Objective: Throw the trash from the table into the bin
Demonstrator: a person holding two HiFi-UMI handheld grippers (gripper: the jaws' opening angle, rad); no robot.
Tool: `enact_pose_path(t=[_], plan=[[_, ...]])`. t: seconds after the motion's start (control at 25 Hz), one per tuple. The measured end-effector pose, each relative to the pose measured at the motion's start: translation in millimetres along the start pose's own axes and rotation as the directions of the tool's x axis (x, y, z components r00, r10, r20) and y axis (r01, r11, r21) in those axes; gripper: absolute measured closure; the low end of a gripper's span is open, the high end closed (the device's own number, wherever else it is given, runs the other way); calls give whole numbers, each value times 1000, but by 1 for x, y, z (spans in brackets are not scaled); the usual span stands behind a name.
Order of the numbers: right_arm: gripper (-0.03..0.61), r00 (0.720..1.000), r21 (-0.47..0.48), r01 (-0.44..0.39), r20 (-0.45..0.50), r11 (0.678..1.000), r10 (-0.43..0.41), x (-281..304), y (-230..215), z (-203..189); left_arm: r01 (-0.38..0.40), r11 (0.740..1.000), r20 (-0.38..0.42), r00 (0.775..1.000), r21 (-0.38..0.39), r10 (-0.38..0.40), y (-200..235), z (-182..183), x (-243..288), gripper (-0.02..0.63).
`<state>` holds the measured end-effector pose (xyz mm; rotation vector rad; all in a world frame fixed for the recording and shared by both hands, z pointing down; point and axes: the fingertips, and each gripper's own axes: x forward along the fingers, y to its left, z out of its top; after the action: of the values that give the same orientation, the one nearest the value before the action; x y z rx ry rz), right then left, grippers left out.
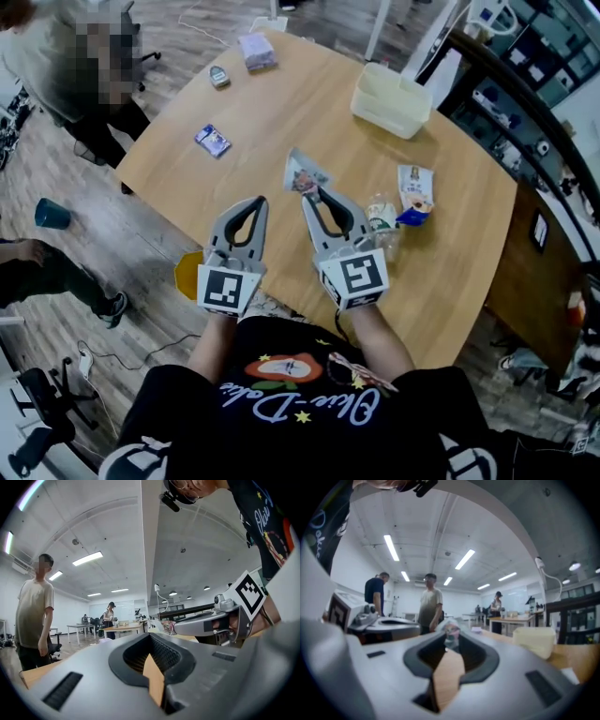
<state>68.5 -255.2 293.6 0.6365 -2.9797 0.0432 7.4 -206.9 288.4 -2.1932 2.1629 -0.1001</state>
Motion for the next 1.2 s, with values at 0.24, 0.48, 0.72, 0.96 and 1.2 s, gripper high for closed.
enact_pose_path(t=[0.24, 0.48, 0.72, 0.96, 1.2], plan=[[488, 996, 6, -82, 18, 997, 82, -1, 18, 1, -85, 996, -12, 996, 34, 85, 3, -1, -27, 603], [488, 988, 2, -151, 34, 989, 151, -2, 39, -3, -139, 989, -31, 990, 51, 141, 6, -3, -48, 603], [488, 986, 20, -163, 37, 986, 162, -8, 46, -7, -196, 980, 7, 981, 43, 196, 10, 9, -66, 603], [488, 986, 25, -163, 37, 986, 162, -9, 48, -10, -185, 980, -13, 982, 71, 186, 7, 6, -63, 603], [488, 984, 16, -173, 36, 985, 173, -9, 53, -12, -192, 981, -14, 981, 32, 192, 11, 0, -66, 603]])
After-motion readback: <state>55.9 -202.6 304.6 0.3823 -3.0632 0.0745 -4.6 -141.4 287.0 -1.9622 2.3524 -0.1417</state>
